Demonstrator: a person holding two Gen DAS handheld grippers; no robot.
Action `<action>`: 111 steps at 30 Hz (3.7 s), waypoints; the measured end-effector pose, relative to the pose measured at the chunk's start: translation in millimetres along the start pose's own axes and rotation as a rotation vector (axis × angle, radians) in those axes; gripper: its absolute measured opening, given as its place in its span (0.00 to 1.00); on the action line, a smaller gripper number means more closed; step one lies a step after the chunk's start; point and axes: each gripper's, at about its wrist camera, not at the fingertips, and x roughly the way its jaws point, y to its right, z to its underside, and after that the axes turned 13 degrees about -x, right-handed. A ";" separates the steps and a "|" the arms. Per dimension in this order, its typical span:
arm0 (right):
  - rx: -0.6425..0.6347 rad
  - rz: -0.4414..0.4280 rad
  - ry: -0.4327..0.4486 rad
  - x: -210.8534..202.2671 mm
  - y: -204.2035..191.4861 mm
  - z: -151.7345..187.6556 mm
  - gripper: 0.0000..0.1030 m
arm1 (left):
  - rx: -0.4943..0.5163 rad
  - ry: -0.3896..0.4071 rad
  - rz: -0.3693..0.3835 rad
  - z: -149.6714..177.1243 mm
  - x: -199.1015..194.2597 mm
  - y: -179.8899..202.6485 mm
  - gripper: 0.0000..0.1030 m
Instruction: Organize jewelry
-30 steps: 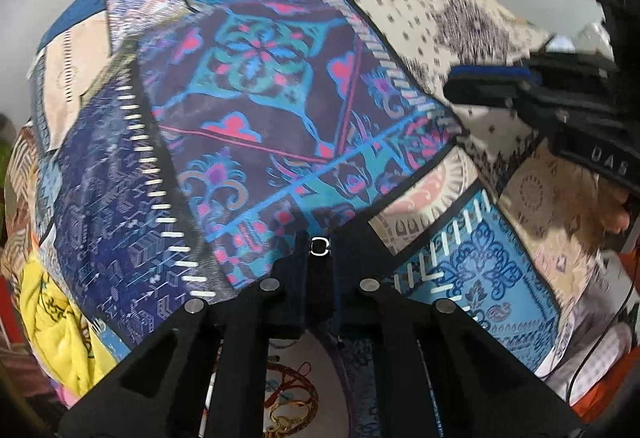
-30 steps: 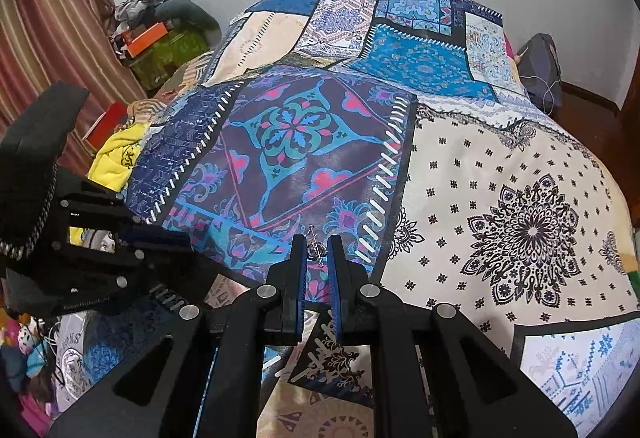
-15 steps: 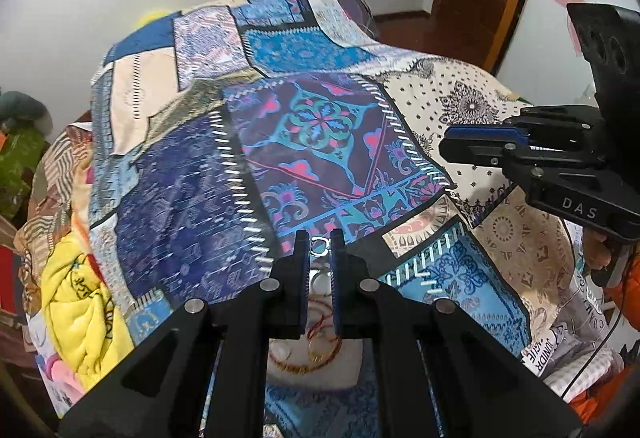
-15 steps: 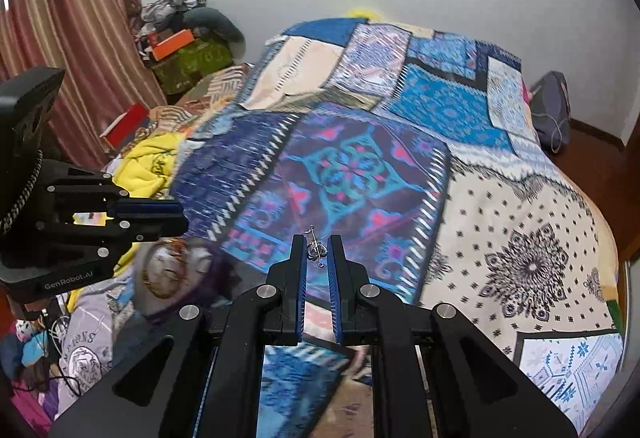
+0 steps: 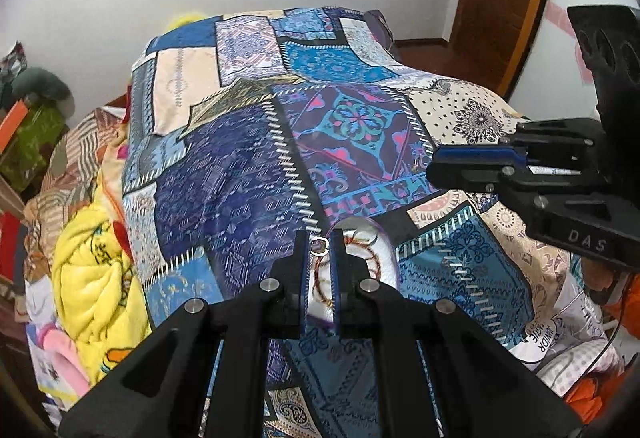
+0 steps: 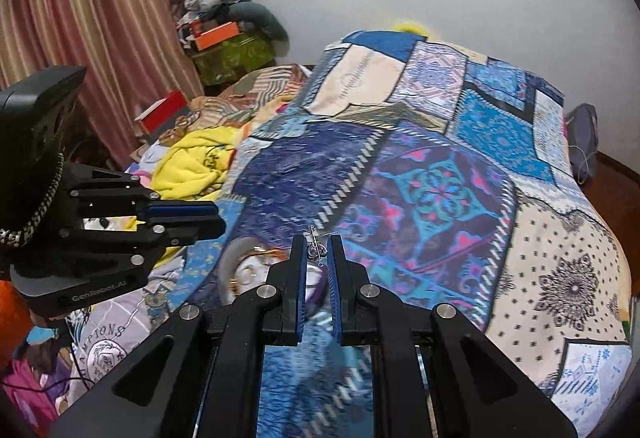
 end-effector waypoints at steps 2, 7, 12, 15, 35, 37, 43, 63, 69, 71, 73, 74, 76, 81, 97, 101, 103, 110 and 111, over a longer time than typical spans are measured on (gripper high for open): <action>-0.009 -0.012 -0.004 3.6 -6.6 -1.4 0.09 | -0.015 -0.001 0.002 4.2 -0.6 -5.1 0.08; -0.021 -0.041 -0.027 16.0 -18.3 -1.3 0.09 | -0.033 -0.001 0.010 14.5 2.2 -10.6 0.08; -0.025 -0.071 -0.065 32.5 -25.7 1.9 0.09 | -0.058 -0.006 0.025 25.1 10.6 -10.9 0.08; -0.029 -0.082 -0.084 39.6 -27.8 2.4 0.09 | -0.069 -0.004 0.049 31.1 16.1 -7.1 0.08; -0.021 -0.143 -0.142 68.0 -25.3 1.3 0.09 | -0.072 0.013 0.053 39.6 31.1 -1.6 0.08; -0.023 -0.142 -0.139 67.9 -25.3 1.0 0.09 | -0.078 0.015 0.050 39.4 30.8 -2.5 0.08; -0.040 -0.125 -0.147 63.8 -22.8 -0.3 0.11 | -0.100 0.007 0.045 40.7 29.6 -5.9 0.09; -0.042 0.042 0.053 -26.0 -24.1 -15.9 0.20 | -0.155 0.242 -0.056 28.0 -56.9 3.2 0.19; -0.029 0.133 0.221 -87.7 -37.5 -24.5 0.20 | -0.178 0.441 -0.083 29.7 -119.9 18.2 0.27; -0.031 0.162 0.279 -106.9 -43.1 -25.7 0.20 | -0.192 0.508 -0.081 33.3 -141.0 23.8 0.31; -0.035 0.195 0.326 -122.2 -49.0 -25.0 0.20 | -0.200 0.563 -0.094 36.9 -157.0 28.3 0.35; -0.037 0.218 0.358 -133.1 -54.0 -24.4 0.20 | -0.202 0.590 -0.101 38.9 -164.6 30.8 0.36; -0.037 0.242 0.397 -145.6 -60.4 -23.8 0.35 | -0.211 0.645 -0.107 44.9 -180.6 35.3 0.46; -0.045 0.317 0.502 -169.7 -76.2 -19.5 0.69 | -0.224 0.735 -0.122 57.3 -208.3 40.9 0.57; -0.027 0.382 0.533 -172.3 -86.6 -15.5 0.93 | -0.247 0.808 -0.173 76.3 -225.7 44.7 0.94; -0.024 0.374 0.536 -175.4 -87.1 -8.5 0.93 | -0.253 0.806 -0.165 77.6 -225.5 43.9 0.94; -0.023 0.371 0.533 -175.1 -85.9 -8.1 0.93 | -0.253 0.803 -0.165 77.4 -223.9 44.4 0.94; -0.024 0.358 0.524 -175.8 -86.7 -3.7 0.93 | -0.257 0.791 -0.166 77.5 -220.5 43.2 0.94; -0.024 0.358 0.524 -176.1 -86.2 -3.8 0.93 | -0.258 0.788 -0.165 76.9 -220.1 42.8 0.94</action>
